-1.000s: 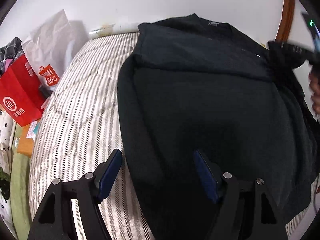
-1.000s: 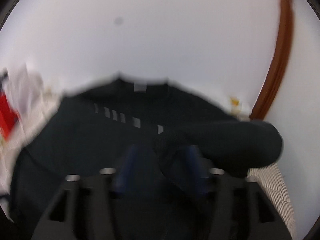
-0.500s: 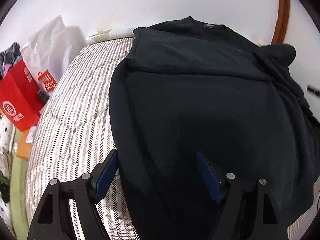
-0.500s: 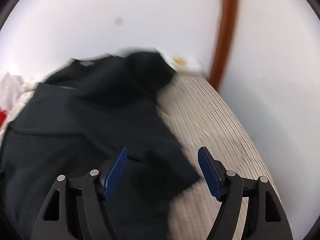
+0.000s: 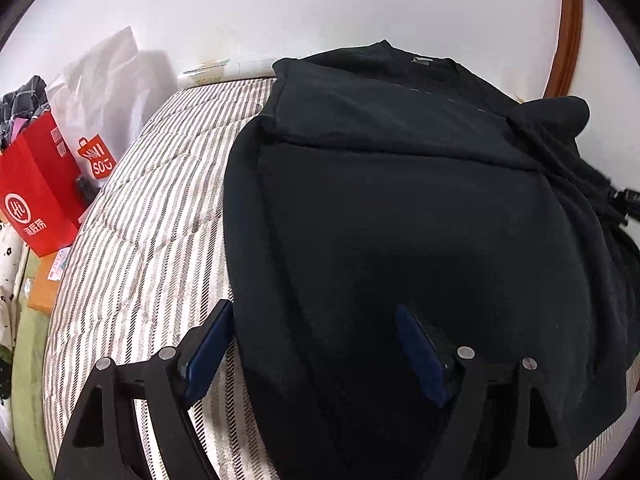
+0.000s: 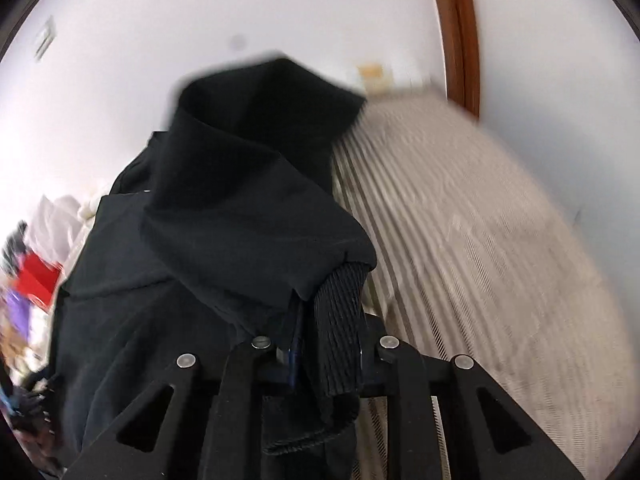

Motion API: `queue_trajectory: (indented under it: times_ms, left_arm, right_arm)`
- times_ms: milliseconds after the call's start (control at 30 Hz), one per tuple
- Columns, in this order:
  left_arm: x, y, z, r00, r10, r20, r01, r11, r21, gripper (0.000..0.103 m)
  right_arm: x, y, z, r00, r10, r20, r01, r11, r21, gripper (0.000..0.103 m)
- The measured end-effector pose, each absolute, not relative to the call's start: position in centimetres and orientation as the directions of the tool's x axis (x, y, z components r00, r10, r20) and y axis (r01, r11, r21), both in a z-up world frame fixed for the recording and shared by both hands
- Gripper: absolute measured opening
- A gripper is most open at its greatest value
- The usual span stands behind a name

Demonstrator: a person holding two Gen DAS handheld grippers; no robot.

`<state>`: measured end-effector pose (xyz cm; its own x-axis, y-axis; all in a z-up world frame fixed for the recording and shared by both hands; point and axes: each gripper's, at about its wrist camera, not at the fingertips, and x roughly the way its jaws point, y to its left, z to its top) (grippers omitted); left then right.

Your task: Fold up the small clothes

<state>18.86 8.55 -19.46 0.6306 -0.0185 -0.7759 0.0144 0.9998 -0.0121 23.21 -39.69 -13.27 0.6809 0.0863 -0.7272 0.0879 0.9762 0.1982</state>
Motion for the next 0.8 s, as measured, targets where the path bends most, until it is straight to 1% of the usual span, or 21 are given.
queue_trajectory:
  times_ms: [133,167,233,333,400,467,600,733,800]
  left_arm:
    - [18.0,9.2,-19.3,0.625,-0.014,-0.780,0.011,1.000,-0.009,0.080]
    - [17.8,9.5,-19.2,0.622,-0.010,-0.783,0.009,1.000,-0.006,0.080]
    - [17.5,10.0,-19.0,0.619,-0.002,-0.786,-0.003,1.000,-0.005,0.080]
    - [16.9,10.7,-18.8,0.615,-0.024,-0.788,0.002,1.000,-0.029,0.080]
    - [16.6,11.2,-18.8,0.616,-0.033,-0.787,0.000,0.999,-0.041,0.080]
    - [16.1,11.5,-18.8,0.623,-0.042,-0.781,0.007,0.999,-0.048,0.080]
    - [15.7,11.8,-18.7,0.633,-0.042,-0.773,0.006,0.999,-0.049,0.080]
    - [14.9,12.8,-18.3,0.636,-0.049,-0.770,-0.011,0.997,-0.073,0.080]
    - [14.5,13.1,-18.1,0.635,-0.042,-0.771,-0.020,0.997,-0.071,0.080]
  right_arm:
    - [22.1,-34.6,-7.5,0.743,0.013,-0.669,0.047,0.996,0.071,0.019]
    - [22.0,-32.9,-6.1,0.759,0.000,-0.651,0.031,0.999,0.036,0.017]
    - [22.4,-29.2,-3.5,0.801,-0.011,-0.599,0.000,1.000,-0.018,0.017]
    - [23.7,-25.1,-1.5,0.797,-0.039,-0.602,0.001,0.998,-0.064,0.017]
    - [24.4,-23.4,-1.1,0.792,-0.053,-0.608,0.020,0.998,-0.061,0.017]
    - [25.0,-22.2,-0.7,0.790,-0.033,-0.612,0.005,0.999,-0.048,0.017]
    - [26.6,-18.5,0.0,0.799,-0.007,-0.602,-0.045,0.997,-0.071,0.016]
    - [27.5,-9.5,0.9,0.804,0.092,-0.588,-0.180,0.979,-0.092,0.016]
    - [28.9,-6.0,0.5,0.790,0.134,-0.599,-0.220,0.973,-0.072,0.016]
